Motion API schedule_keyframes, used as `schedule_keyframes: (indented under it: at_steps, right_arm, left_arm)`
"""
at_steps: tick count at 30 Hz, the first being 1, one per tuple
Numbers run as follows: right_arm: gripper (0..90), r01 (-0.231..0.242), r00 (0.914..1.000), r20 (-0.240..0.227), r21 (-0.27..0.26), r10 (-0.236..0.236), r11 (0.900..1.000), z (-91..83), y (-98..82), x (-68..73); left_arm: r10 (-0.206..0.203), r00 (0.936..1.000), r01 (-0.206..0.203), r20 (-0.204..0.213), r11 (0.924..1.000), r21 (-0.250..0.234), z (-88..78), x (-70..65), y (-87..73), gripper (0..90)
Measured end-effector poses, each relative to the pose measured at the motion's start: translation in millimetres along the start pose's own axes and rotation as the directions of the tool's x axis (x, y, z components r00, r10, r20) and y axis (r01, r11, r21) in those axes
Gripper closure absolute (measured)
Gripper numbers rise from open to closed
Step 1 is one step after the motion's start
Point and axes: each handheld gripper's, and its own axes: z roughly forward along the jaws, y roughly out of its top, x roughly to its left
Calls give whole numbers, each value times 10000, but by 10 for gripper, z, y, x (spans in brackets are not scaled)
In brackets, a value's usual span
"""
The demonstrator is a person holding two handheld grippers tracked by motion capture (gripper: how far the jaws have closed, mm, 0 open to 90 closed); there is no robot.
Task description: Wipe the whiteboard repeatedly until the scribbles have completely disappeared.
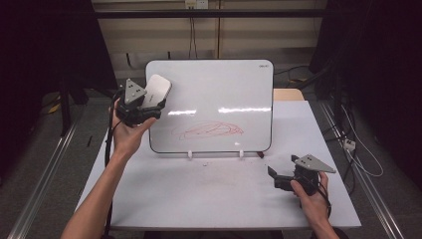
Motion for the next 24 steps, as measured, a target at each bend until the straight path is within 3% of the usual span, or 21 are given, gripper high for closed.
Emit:
schedule_keyframes:
  at_steps: [4, 10, 24]
  right_arm:
    - [46, 44, 10000, -35, -39, -44, 10000, -31, -11, 0]
    - [46, -11, 10000, -3, -97, 11, 10000, -52, -17, -17]
    - [45, 130, 9998, -159, -59, -131, 9999, 1, 13, 23]
  left_arm:
    - [-51, 9999, 52, 117, 10000, -55, -25, -61, -12, 311]
    - [180, 9992, -183, 368, 9998, 92, -46, -217, -83, 311]
    - [450, 9988, -457, 178, 9981, 411, -60, -305, -277, 311]
